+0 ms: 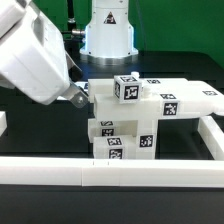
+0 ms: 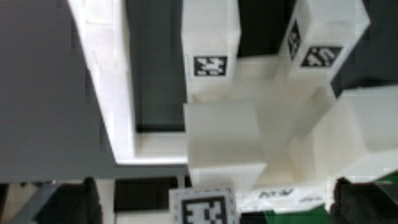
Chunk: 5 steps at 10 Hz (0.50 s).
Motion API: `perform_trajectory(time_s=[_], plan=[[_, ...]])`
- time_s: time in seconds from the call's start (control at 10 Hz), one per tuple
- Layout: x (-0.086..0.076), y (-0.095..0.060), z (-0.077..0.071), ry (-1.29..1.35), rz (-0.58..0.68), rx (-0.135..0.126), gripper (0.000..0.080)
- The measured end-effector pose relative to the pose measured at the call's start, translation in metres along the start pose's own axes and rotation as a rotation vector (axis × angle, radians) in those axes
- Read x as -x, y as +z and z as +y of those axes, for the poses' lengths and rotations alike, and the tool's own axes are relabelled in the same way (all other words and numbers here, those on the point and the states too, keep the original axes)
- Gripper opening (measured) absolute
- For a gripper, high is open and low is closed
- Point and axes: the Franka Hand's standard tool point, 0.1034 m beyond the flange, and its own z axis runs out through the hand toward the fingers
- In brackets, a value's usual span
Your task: Assemble chair
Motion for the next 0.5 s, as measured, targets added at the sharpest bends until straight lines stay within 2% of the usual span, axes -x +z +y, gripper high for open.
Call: perform_trajectory(time_s=[0.1, 0.2, 0.3, 0.4, 0.5], plan=[[-0.001, 0.004, 0.002, 0.001, 0.045, -0.016, 0.0649], [-0.002, 0.008, 0.006, 0.01, 0.064, -0.018, 0.0649], [-0.012, 0.013, 0.013, 0.017, 0.077, -0.02, 0.0649], [-0.024, 0.014, 0.023, 0.002, 0.077, -0.008, 0.0649], [-0.03, 0.013, 0.027, -0.007, 0.074, -0.002, 0.0649]])
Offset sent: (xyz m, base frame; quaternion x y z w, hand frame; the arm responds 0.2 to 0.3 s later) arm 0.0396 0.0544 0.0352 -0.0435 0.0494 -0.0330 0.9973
